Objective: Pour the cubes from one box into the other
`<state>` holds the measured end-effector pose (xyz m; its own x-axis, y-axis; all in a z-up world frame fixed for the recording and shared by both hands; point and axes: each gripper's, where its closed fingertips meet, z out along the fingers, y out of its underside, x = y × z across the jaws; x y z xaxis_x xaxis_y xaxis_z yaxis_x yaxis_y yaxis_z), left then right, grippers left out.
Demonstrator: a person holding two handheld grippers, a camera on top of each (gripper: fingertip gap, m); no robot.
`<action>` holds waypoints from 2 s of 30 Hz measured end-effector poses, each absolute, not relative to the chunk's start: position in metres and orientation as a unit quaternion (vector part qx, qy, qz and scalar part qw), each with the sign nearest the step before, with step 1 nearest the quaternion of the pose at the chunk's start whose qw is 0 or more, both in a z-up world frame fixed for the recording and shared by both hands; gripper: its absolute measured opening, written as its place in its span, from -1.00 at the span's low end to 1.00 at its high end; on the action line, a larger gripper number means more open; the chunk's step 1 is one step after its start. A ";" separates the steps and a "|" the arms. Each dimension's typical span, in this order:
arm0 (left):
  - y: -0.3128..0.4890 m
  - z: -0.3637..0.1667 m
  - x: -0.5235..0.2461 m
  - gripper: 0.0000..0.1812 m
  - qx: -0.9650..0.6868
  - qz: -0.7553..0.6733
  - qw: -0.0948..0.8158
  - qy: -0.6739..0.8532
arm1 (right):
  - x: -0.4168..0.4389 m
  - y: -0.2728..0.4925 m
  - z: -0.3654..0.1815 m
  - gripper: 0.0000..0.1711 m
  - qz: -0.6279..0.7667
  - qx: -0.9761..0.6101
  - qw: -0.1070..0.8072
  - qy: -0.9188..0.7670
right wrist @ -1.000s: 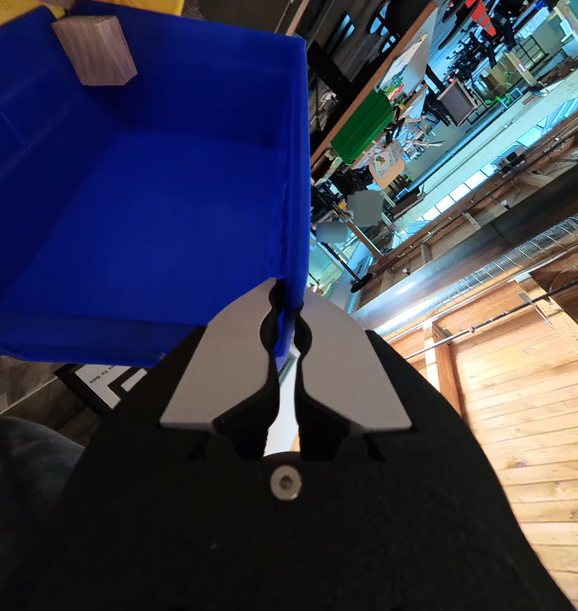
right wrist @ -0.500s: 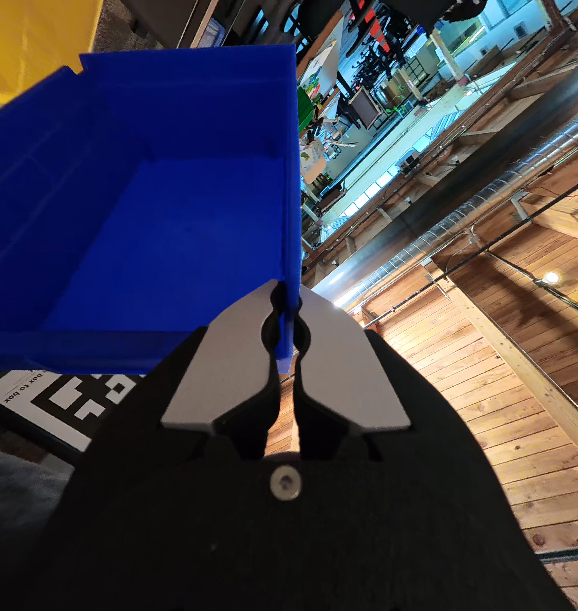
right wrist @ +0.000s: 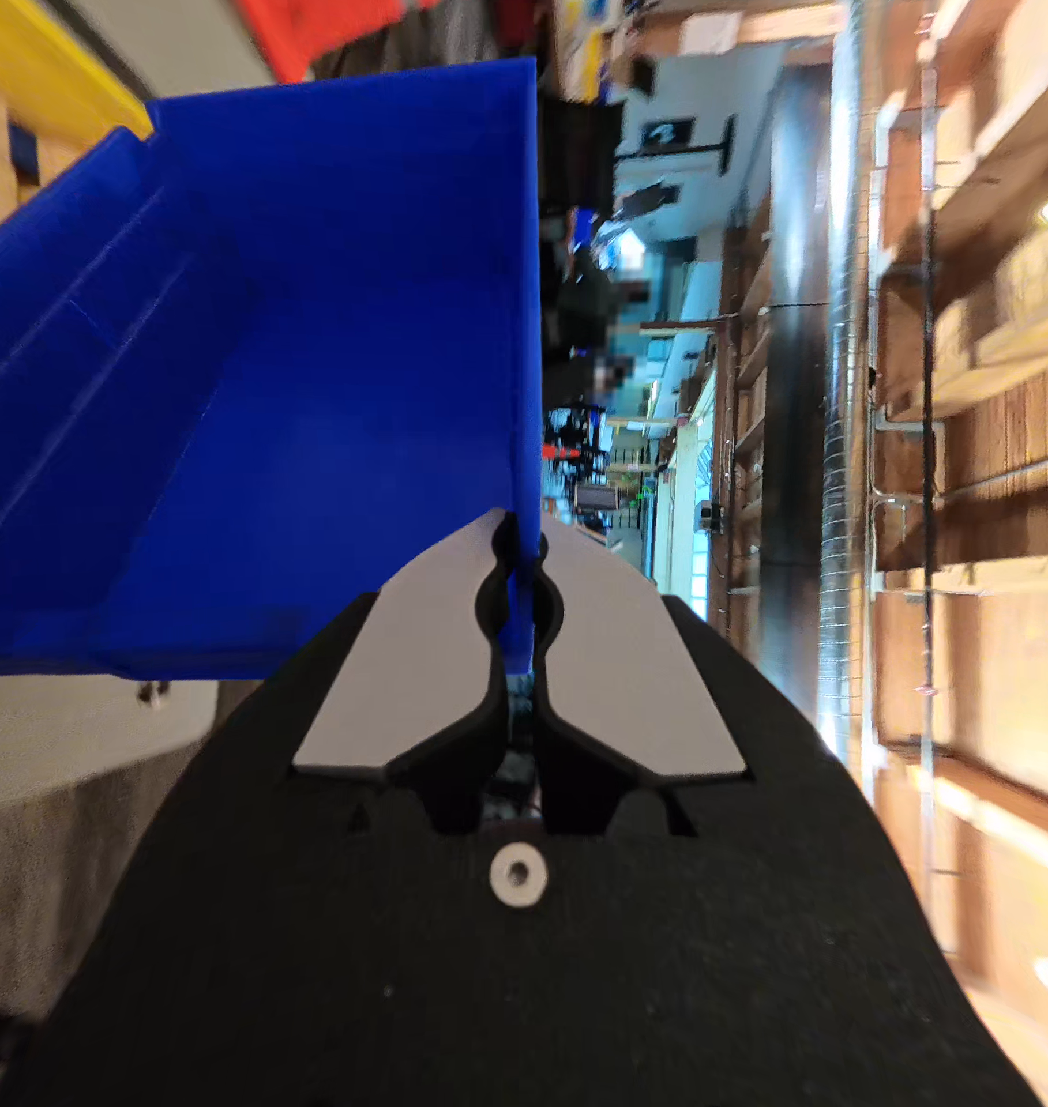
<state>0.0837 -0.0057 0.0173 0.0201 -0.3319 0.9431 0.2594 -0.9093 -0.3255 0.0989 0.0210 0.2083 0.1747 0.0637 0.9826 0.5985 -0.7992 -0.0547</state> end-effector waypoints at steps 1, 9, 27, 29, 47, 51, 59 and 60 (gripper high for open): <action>-0.007 0.016 0.081 -0.95 -0.685 -0.688 0.238 0.034 | 0.100 0.007 0.209 -0.99 -0.599 -0.723 0.274 -0.209; 0.015 0.000 0.005 -0.97 -0.721 -0.513 0.463 0.044 | 0.097 -0.059 0.155 -0.98 -0.456 -0.653 0.596 -0.105; 0.057 -0.055 -0.422 -0.98 -0.805 -0.021 0.591 -0.039 | -0.235 0.085 -0.019 -0.98 0.022 -0.748 0.658 -0.084; 0.064 -0.059 -0.447 -0.98 -0.809 -0.004 0.585 -0.046 | -0.257 0.092 -0.036 -0.98 0.033 -0.763 0.640 -0.084; 0.080 -0.132 -0.515 -0.98 -0.844 -0.003 0.535 -0.043 | -0.325 0.092 -0.129 -0.91 0.129 -0.849 0.494 -0.138; 0.078 -0.132 -0.522 -0.88 -0.851 -0.022 0.521 -0.056 | -0.334 0.082 -0.126 -0.86 0.168 -0.845 0.481 -0.160; 0.016 -0.085 -0.514 -0.47 -0.826 -0.106 0.541 -0.116 | -0.219 0.019 -0.053 -0.65 0.245 -0.775 0.524 -0.256; 0.007 -0.080 -0.508 -0.47 -0.821 -0.113 0.547 -0.118 | -0.184 0.018 -0.049 -0.65 0.236 -0.773 0.534 -0.248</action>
